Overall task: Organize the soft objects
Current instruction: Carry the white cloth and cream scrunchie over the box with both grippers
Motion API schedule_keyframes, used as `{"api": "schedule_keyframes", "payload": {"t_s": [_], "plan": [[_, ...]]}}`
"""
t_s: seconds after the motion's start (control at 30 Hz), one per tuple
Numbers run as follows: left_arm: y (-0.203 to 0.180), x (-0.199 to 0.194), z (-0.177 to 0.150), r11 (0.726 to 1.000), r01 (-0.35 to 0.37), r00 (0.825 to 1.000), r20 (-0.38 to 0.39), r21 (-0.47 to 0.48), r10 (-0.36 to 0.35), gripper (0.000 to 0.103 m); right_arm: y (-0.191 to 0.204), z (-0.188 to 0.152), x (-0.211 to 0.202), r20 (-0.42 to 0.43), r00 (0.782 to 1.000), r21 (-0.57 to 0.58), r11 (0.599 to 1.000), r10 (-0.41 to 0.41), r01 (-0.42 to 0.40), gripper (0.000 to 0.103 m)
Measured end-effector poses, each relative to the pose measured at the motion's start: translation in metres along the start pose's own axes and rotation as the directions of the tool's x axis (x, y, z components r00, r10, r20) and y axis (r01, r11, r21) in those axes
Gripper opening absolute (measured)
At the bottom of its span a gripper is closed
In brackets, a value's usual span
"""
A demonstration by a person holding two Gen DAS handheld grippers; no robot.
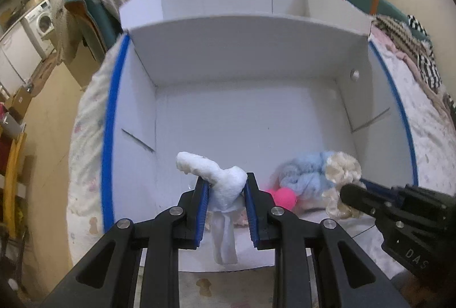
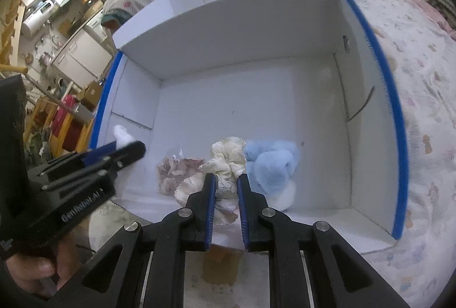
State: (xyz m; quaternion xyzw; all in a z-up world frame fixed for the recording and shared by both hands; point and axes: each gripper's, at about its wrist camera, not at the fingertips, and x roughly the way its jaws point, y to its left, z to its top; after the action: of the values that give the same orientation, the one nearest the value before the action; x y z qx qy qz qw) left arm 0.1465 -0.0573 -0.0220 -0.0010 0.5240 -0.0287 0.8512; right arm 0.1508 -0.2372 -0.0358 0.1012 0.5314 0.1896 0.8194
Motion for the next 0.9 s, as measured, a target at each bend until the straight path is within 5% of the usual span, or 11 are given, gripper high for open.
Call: {"api": "schedule_keyframes", "payload": {"t_s": [0.37,0.9], "plan": [[0.007,0.025,0.0,0.996,0.037,0.995,-0.086,-0.075,-0.043,0.022,0.003,0.003,0.018,-0.054,0.998,-0.011,1.0,-0.016,0.016,0.017],[0.007,0.026,0.0,0.995,0.039,0.995,-0.084,-0.087,-0.046,0.022,-0.002,0.004,0.019,-0.051,0.999,0.013,1.0,-0.012,0.013,0.018]]}}
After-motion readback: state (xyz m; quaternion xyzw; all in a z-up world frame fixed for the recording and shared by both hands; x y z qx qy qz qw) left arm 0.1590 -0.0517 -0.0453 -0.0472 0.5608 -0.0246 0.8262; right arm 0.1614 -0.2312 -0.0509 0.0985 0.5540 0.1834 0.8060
